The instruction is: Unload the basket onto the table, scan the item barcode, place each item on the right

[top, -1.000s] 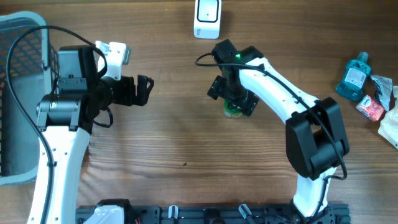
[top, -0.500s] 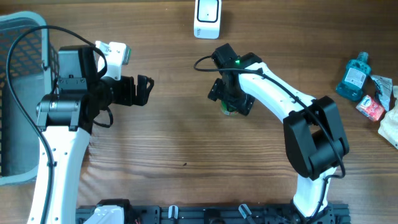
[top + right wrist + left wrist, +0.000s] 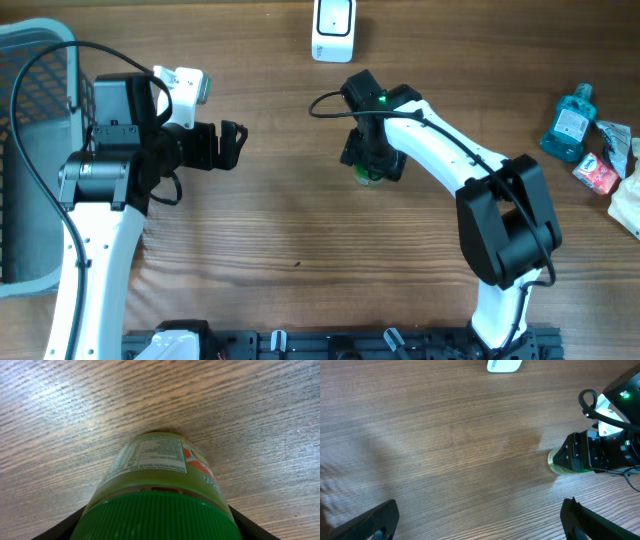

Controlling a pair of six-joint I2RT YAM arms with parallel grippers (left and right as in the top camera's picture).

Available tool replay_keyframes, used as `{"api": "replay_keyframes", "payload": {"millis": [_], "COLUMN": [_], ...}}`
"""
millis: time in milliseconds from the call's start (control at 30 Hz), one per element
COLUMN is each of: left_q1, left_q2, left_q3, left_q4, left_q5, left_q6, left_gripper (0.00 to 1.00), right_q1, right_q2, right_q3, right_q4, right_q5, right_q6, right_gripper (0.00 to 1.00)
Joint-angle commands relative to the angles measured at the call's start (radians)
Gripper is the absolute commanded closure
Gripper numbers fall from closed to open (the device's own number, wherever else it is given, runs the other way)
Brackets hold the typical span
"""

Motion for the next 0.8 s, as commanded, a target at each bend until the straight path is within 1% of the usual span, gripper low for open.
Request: {"api": "replay_keyframes", "payload": {"millis": [0,33,100,133,200,267,367,567,667,767], "left_q1": [0.005,0.005,0.005,0.005,0.005,0.005,0.005,0.005,0.005,0.005], "left_q2": [0.002,0.002,0.002,0.002,0.002,0.002,0.002,0.002,0.002,0.002], "left_q3": [0.014,0.014,0.014,0.014,0.014,0.014,0.014,0.014,0.014,0.014], "left_q4": [0.0,0.0,0.0,0.0,0.0,0.0,0.0,0.0,0.0,0.0], "left_q5": [0.019,0.019,0.019,0.019,0.019,0.019,0.019,0.019,0.019,0.019], "left_q6": [-0.002,-0.002,-0.002,-0.002,-0.002,-0.002,-0.002,-0.002,-0.002,-0.002], "left_gripper": [0.0,0.0,0.0,0.0,0.0,0.0,0.0,0.0,0.0,0.0], "right_q1": [-0.004,-0.005,-0.005,-0.005,-0.005,-0.007,-0.018,-0.05,-0.072,-0.09], "right_q2": [0.0,0.0,0.0,0.0,0.0,0.0,0.0,0.0,0.0,0.0], "right_q3": [0.0,0.003,0.015,0.023,0.038,0.049,0.053,0.053,0.053,0.053], "right_q4": [-0.025,-0.036,-0.063,-0.079,-0.109,-0.136,-0.167,-0.209,-0.204,-0.176], "right_q5": [-0.063,-0.105,-0.2,-0.248,-0.321,-0.399,-0.511,-0.668,-0.613,-0.395], "right_q6": [-0.018,-0.018,-0.018,-0.018,-0.023,-0.048,-0.077,-0.128,-0.129,-0.115], "right_gripper": [0.29,0.31,0.39,0.39,0.34,0.33,0.33,0.34,0.33,0.34]}}
